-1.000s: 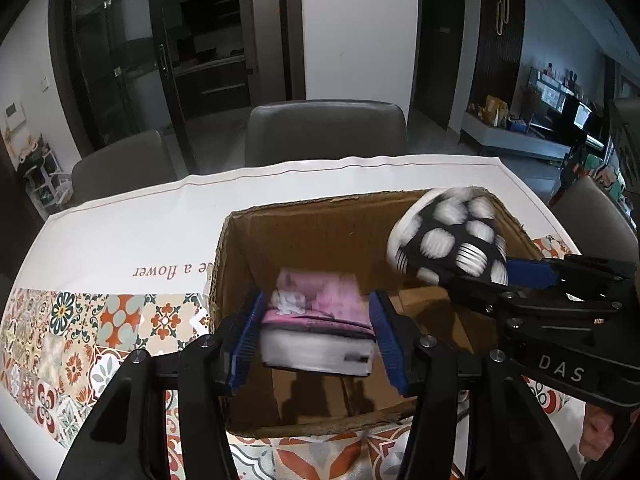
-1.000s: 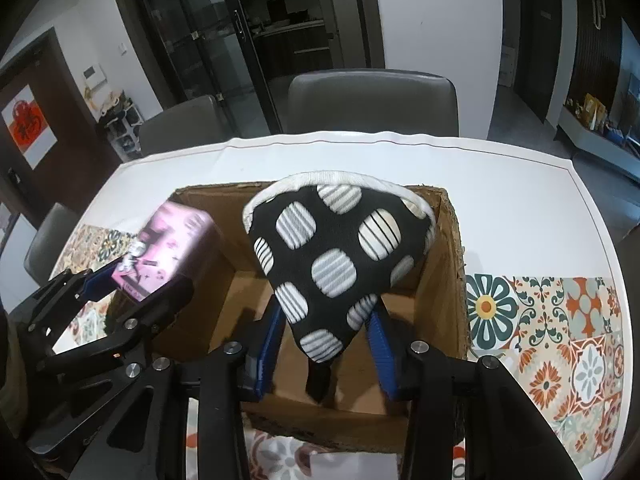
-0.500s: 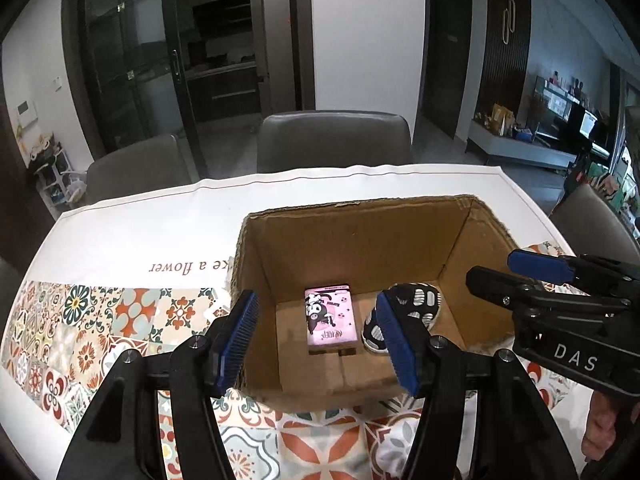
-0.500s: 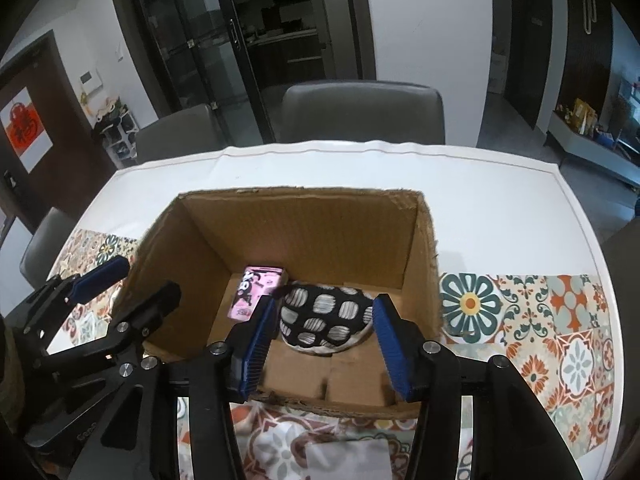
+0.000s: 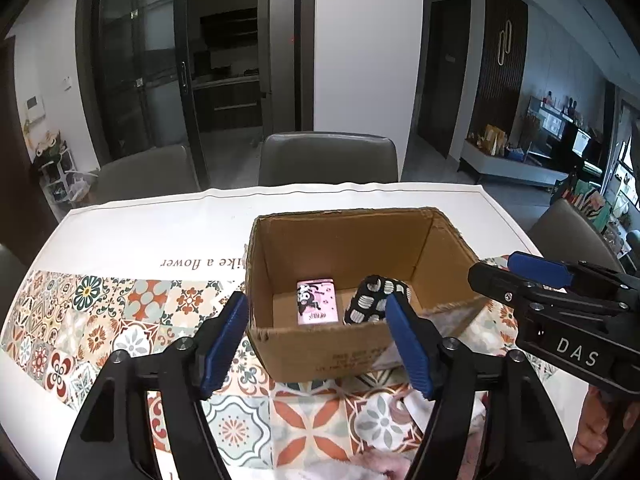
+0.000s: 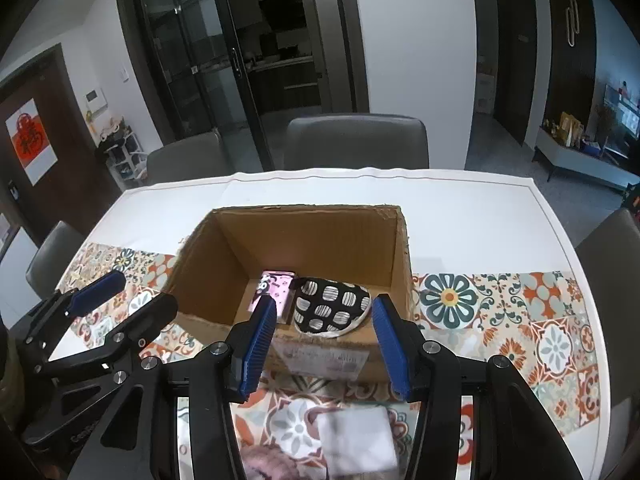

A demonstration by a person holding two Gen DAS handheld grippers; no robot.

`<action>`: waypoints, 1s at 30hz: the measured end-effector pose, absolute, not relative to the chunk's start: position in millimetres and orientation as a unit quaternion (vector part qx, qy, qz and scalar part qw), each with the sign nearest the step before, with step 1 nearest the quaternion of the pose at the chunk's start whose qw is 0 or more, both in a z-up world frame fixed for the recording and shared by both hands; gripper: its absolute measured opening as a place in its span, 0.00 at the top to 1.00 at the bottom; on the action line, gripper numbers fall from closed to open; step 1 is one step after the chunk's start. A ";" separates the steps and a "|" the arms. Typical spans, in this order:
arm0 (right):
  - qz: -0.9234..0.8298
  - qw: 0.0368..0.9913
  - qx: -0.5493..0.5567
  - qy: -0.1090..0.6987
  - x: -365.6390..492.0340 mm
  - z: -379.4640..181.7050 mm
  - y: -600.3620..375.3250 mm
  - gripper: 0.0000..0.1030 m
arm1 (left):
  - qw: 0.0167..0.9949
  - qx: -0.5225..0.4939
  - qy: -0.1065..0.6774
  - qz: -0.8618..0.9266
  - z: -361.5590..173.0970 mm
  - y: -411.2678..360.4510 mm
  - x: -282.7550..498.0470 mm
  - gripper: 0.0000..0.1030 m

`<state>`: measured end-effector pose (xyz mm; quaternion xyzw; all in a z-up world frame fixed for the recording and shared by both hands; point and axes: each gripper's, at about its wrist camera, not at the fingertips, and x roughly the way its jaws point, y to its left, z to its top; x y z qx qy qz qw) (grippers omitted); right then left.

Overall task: Organize soft objects
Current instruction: 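Withdraw both tools from the box toward the pink towel and white cloth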

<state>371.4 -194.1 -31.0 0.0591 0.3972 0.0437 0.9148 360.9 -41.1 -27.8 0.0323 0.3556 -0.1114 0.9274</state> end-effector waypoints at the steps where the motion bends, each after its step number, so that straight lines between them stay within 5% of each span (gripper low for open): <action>1: 0.044 0.916 0.059 0.395 368.0 -29.1 -194.9 0.50 | 0.927 0.032 0.355 -0.112 -26.9 -40.3 356.4 0.30; 30: 0.009 0.919 0.056 0.390 264.6 -29.5 -187.6 0.50 | 0.922 0.032 0.368 -0.118 -40.7 -23.9 263.5 0.29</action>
